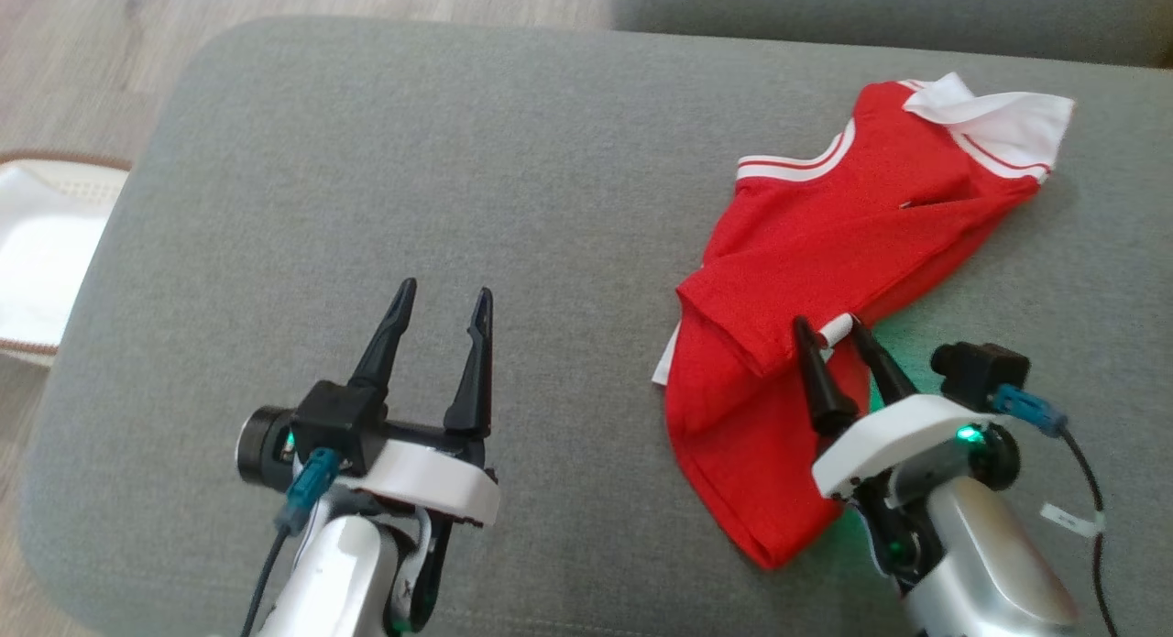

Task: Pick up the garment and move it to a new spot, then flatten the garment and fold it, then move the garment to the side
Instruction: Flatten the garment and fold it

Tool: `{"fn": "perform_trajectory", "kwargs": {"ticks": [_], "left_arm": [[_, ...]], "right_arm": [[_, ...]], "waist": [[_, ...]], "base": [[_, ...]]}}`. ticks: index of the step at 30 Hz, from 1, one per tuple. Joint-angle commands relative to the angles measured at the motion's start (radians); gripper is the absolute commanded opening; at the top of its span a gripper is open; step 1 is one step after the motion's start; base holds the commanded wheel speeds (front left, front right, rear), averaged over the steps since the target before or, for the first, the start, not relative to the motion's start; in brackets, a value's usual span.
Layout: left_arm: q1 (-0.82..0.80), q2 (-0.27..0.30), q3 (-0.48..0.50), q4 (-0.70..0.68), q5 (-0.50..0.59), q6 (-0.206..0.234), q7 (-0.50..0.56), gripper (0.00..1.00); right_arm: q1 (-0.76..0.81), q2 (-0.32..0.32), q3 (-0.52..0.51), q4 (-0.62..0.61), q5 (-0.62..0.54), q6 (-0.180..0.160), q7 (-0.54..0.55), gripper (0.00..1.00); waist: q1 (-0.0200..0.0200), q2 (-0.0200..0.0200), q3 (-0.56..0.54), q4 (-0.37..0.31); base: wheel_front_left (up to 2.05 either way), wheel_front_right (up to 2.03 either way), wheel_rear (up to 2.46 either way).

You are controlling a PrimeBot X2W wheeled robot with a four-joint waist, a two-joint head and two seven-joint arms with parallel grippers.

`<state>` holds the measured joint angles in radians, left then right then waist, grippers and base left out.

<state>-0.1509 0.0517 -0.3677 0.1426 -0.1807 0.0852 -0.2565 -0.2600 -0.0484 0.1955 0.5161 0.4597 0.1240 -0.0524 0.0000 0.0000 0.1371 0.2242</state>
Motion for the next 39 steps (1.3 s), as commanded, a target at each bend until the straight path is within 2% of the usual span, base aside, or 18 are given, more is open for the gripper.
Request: {"fn": "perform_trajectory", "kwargs": {"ticks": [1, 6, 7, 8, 9, 15, 18, 21, 27, 30, 36, 39], "left_arm": [[-0.053, -0.001, 0.027, -0.03, -0.007, 0.004, -0.005, 1.0], [-0.055, -0.001, 0.023, -0.027, -0.013, 0.014, -0.005, 1.0], [-0.055, -0.001, 0.023, -0.027, -0.014, 0.016, -0.005, 1.0], [-0.054, -0.001, 0.024, -0.026, -0.014, 0.017, -0.005, 1.0], [-0.051, -0.001, 0.026, -0.025, -0.014, 0.019, -0.005, 1.0], [-0.042, -0.001, 0.037, -0.019, -0.014, 0.016, -0.005, 1.0], [-0.04, -0.001, 0.037, -0.024, -0.021, 0.016, -0.005, 1.0], [-0.039, -0.001, 0.028, -0.027, -0.028, 0.018, -0.005, 1.0], [-0.051, -0.001, 0.0, -0.032, -0.051, 0.025, -0.005, 1.0], [-0.061, -0.001, -0.014, -0.035, -0.064, 0.032, -0.005, 1.0], [-0.077, -0.001, -0.032, -0.037, -0.079, 0.039, -0.005, 1.0], [-0.085, -0.001, -0.035, -0.037, -0.083, 0.043, -0.005, 1.0]], "right_arm": [[-0.046, -0.002, 0.039, -0.008, 0.019, 0.007, -0.008, 1.0], [-0.085, -0.002, 0.105, 0.048, 0.069, 0.007, -0.032, 1.0], [-0.092, -0.002, 0.116, 0.055, 0.078, 0.007, -0.037, 0.84], [-0.098, -0.002, 0.127, 0.061, 0.085, 0.007, -0.043, 0.09], [-0.104, -0.002, 0.137, 0.065, 0.088, 0.007, -0.052, 0.0], [-0.13, -0.003, 0.107, 0.088, 0.005, 0.007, -0.088, 0.0], [-0.142, -0.046, 0.061, 0.065, -0.065, 0.007, -0.056, 0.0], [-0.152, -0.14, 0.031, 0.007, -0.107, 0.007, 0.016, 0.0], [-0.19, -0.41, 0.0, -0.098, -0.163, 0.007, 0.181, 0.0], [-0.226, -0.518, 0.017, -0.119, -0.188, 0.007, 0.231, 0.0], [-0.326, -0.632, 0.051, -0.075, -0.216, 0.007, 0.243, 0.0], [-0.4, -0.656, 0.062, -0.019, -0.254, 0.007, 0.217, 0.0]], "waist": [[0.0, 0.0, 0.012, 0.013], [0.0, 0.0, 0.018, 0.018], [0.0, 0.0, 0.018, 0.015], [0.0, 0.0, 0.016, 0.011], [0.0, 0.0, 0.014, 0.004], [0.0, 0.0, -0.006, -0.047], [0.0, 0.0, -0.014, -0.075], [0.0, 0.0, -0.021, -0.095], [0.0, 0.0, -0.018, -0.096], [0.0, 0.0, -0.007, -0.083], [0.0, 0.0, 0.017, -0.051], [0.0, 0.0, 0.03, -0.032]], "base": [[0.0, 0.0, 0.0], [0.0, 0.0, 0.0], [0.0, 0.0, 0.0], [0.0, 0.0, 0.0], [0.0, 0.0, 0.0], [0.0, 0.0, 0.0], [0.0, 0.0, 0.0], [0.0, 0.0, 0.0], [0.0, 0.0, 0.0], [0.0, 0.0, 0.0], [0.0, 0.0, 0.0], [0.0, 0.0, 0.0]]}}
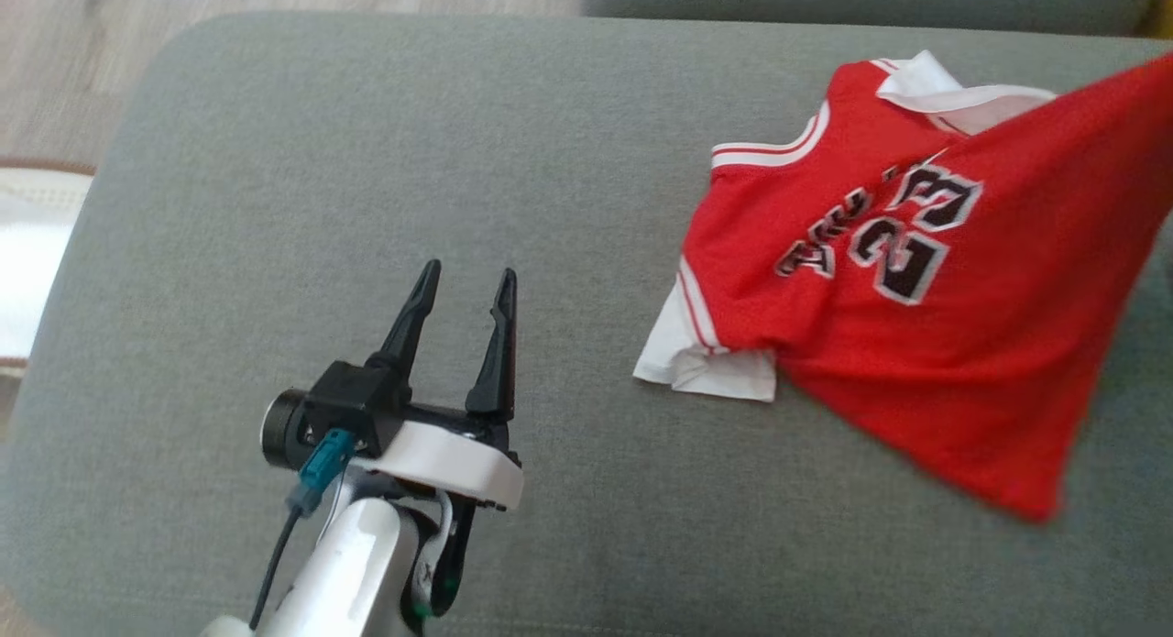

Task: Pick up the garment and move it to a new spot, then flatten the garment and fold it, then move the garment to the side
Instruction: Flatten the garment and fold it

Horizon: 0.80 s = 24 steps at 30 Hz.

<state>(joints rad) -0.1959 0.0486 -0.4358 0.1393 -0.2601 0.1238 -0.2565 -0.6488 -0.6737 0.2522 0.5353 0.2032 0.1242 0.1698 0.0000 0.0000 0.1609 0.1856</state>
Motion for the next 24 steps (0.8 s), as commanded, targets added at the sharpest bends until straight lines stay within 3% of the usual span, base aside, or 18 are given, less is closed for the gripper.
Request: {"fn": "perform_trajectory", "kwargs": {"ticks": [1, 9, 10, 11, 12, 13, 18, 24], "left_arm": [[-0.043, 0.002, 0.033, -0.035, -0.004, 0.005, -0.005, 1.0], [-0.056, 0.002, 0.04, -0.041, -0.004, 0.011, -0.005, 1.0], [-0.056, 0.002, 0.041, -0.04, -0.004, 0.011, -0.005, 1.0], [-0.056, 0.002, 0.042, -0.039, -0.004, 0.012, -0.005, 1.0], [-0.057, 0.002, 0.042, -0.038, -0.004, 0.012, -0.005, 1.0], [-0.058, 0.002, 0.042, -0.037, -0.006, 0.013, -0.005, 1.0], [-0.051, 0.002, 0.05, -0.034, 0.001, 0.014, -0.005, 1.0], [-0.032, 0.002, 0.076, -0.034, 0.013, 0.009, -0.005, 1.0]], "right_arm": [[-0.036, -0.036, 0.001, -0.018, -0.017, 0.007, -0.016, 0.0], [-0.207, -0.008, -0.062, 0.144, -0.176, 0.007, -0.123, 0.0], [-0.216, 0.001, -0.069, 0.161, -0.198, 0.007, -0.135, 0.09], [-0.221, 0.015, -0.079, 0.18, -0.217, 0.007, -0.145, 0.81], [-0.222, 0.032, -0.085, 0.196, -0.232, 0.007, -0.154, 1.0], [-0.217, 0.072, -0.094, 0.222, -0.244, 0.007, -0.175, 1.0], [-0.191, 0.153, -0.088, 0.24, -0.237, 0.007, -0.231, 1.0], [-0.127, 0.24, -0.089, 0.177, -0.173, 0.007, -0.294, 1.0]], "waist": [[0.0, 0.0, 0.012, 0.012], [0.0, 0.0, 0.04, 0.02], [0.0, 0.0, 0.041, 0.018], [0.0, 0.0, 0.041, 0.015], [0.0, 0.0, 0.04, 0.011], [0.0, 0.0, 0.034, 0.003], [0.0, 0.0, 0.01, -0.031], [0.0, 0.0, -0.036, -0.085]], "base": [[0.0, 0.0, 0.0], [0.0, 0.0, 0.0], [0.0, 0.0, 0.0], [0.0, 0.0, 0.0], [0.0, 0.0, 0.0], [0.0, 0.0, 0.0], [0.0, 0.0, 0.0], [0.0, 0.0, 0.0]]}}
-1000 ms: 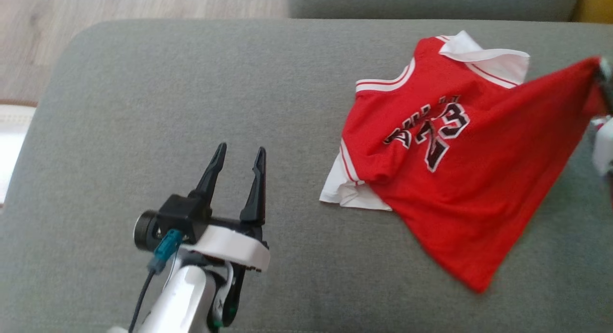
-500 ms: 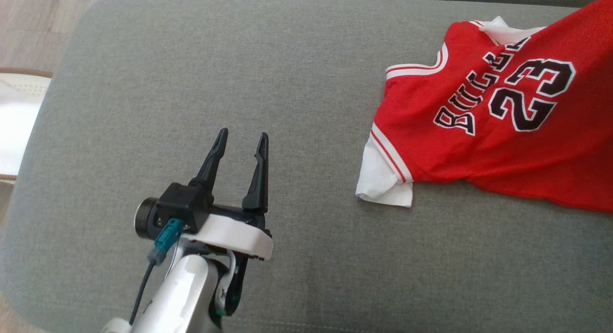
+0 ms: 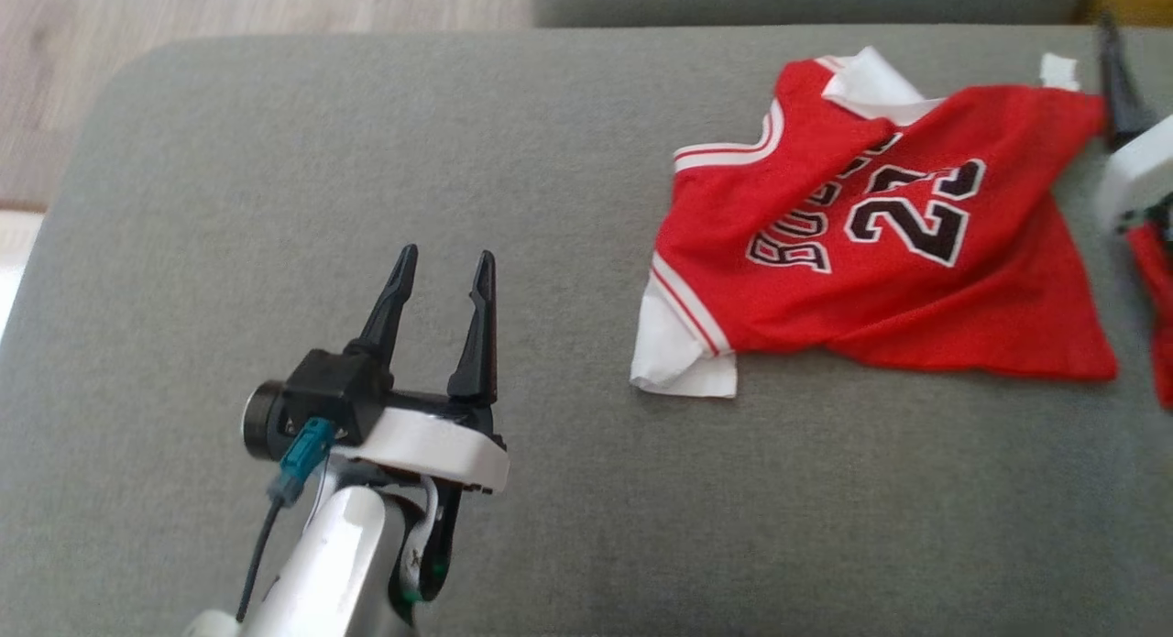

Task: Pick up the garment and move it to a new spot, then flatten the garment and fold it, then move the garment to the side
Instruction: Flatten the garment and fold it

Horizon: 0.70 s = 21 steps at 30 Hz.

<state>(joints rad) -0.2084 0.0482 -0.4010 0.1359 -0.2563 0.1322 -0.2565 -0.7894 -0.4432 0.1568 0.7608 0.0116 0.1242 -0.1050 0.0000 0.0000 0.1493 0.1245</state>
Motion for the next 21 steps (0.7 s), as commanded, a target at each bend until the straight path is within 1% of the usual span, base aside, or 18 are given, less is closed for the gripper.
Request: {"fn": "perform_trajectory", "kwargs": {"ticks": [1, 5, 9, 10, 11, 12, 13, 16, 18, 21], "left_arm": [[-0.015, 0.002, 0.044, -0.032, 0.01, 0.001, -0.005, 1.0], [0.005, 0.002, 0.054, -0.041, 0.006, 0.003, -0.005, 1.0], [0.021, 0.002, 0.057, -0.046, 0.002, 0.004, -0.005, 1.0], [0.024, 0.002, 0.057, -0.046, 0.003, 0.005, -0.005, 1.0], [0.024, 0.002, 0.057, -0.046, 0.003, 0.005, -0.005, 1.0], [0.028, 0.002, 0.056, -0.047, 0.002, 0.004, -0.005, 1.0], [0.028, 0.002, 0.056, -0.047, 0.002, 0.004, -0.005, 1.0], [0.035, 0.002, 0.056, -0.049, -0.004, 0.003, -0.005, 1.0], [0.042, 0.002, 0.059, -0.049, -0.006, 0.003, -0.005, 1.0], [0.052, 0.002, 0.06, -0.04, -0.01, 0.0, -0.005, 1.0]], "right_arm": [[0.034, 0.025, 0.004, -0.07, 0.032, 0.007, -0.028, 1.0], [0.147, 0.098, -0.017, -0.177, 0.101, 0.007, -0.052, 1.0], [0.3, 0.183, -0.087, -0.313, 0.142, 0.007, -0.066, 1.0], [0.342, 0.21, -0.113, -0.348, 0.144, 0.007, -0.072, 1.0], [0.342, 0.21, -0.113, -0.348, 0.144, 0.007, -0.072, 1.0], [0.431, 0.267, -0.147, -0.421, 0.134, 0.007, -0.077, 1.0], [0.431, 0.267, -0.147, -0.421, 0.134, 0.007, -0.077, 1.0], [0.567, 0.349, -0.191, -0.525, 0.126, 0.007, -0.08, 1.0], [0.644, 0.377, -0.199, -0.578, 0.125, 0.007, -0.082, 1.0], [0.722, 0.39, -0.192, -0.618, 0.123, 0.007, -0.083, 1.0]], "waist": [[0.0, 0.0, -0.032, -0.033], [0.0, 0.0, -0.063, -0.065], [0.0, 0.0, -0.079, -0.084], [0.0, 0.0, -0.082, -0.087], [0.0, 0.0, -0.082, -0.087], [0.0, 0.0, -0.085, -0.09], [0.0, 0.0, -0.085, -0.09], [0.0, 0.0, -0.089, -0.094], [0.0, 0.0, -0.089, -0.101], [0.0, 0.0, -0.087, -0.112]], "base": [[0.0, 0.0, 0.0], [0.0, 0.0, 0.0], [0.0, 0.0, 0.0], [0.0, 0.0, 0.0], [0.0, 0.0, 0.0], [0.0, 0.0, 0.0], [0.0, 0.0, 0.0], [0.0, 0.0, 0.0], [0.0, 0.0, 0.0], [0.0, 0.0, 0.0]]}}
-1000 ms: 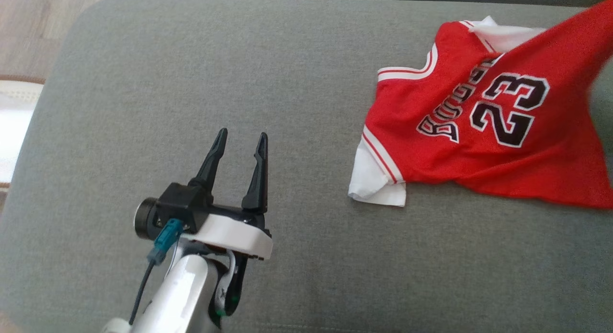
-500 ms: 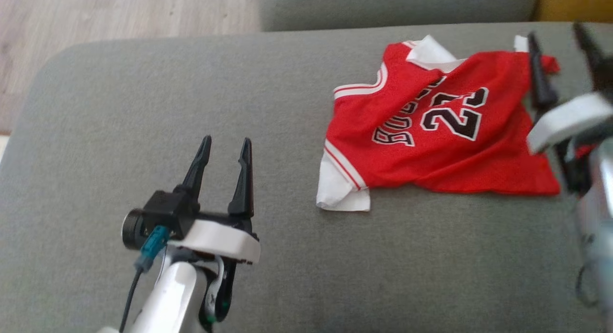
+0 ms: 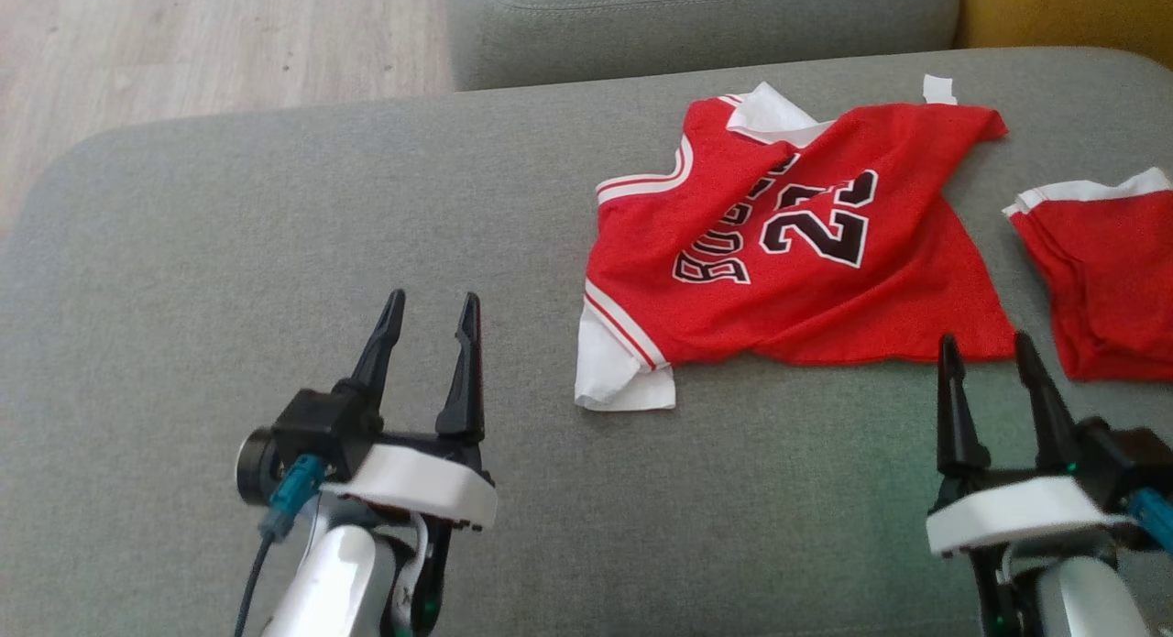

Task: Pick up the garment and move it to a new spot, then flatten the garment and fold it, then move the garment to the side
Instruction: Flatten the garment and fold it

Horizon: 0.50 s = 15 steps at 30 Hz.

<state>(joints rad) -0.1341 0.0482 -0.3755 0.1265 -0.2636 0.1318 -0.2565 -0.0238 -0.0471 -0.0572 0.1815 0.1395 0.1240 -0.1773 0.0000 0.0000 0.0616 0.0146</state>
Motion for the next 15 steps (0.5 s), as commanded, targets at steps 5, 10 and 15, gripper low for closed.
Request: {"fn": "perform_trajectory", "kwargs": {"ticks": [5, 10, 15], "left_arm": [[-0.023, 0.002, 0.029, -0.014, -0.003, -0.006, -0.005, 1.0], [-0.031, 0.002, 0.025, -0.003, -0.008, -0.008, -0.005, 1.0], [-0.042, 0.002, 0.006, 0.037, -0.013, -0.017, -0.005, 1.0]], "right_arm": [[-0.014, -0.004, 0.056, -0.062, 0.048, 0.007, -0.019, 1.0], [-0.026, -0.003, 0.06, -0.078, 0.055, 0.007, -0.019, 1.0], [-0.033, -0.003, 0.047, -0.09, 0.051, 0.007, -0.015, 1.0]], "waist": [[0.0, 0.0, 0.007, -0.018], [0.0, 0.0, 0.016, -0.032], [0.0, 0.0, 0.029, -0.048]], "base": [[0.0, 0.0, 0.0], [0.0, 0.0, 0.0], [0.0, 0.0, 0.0]]}}
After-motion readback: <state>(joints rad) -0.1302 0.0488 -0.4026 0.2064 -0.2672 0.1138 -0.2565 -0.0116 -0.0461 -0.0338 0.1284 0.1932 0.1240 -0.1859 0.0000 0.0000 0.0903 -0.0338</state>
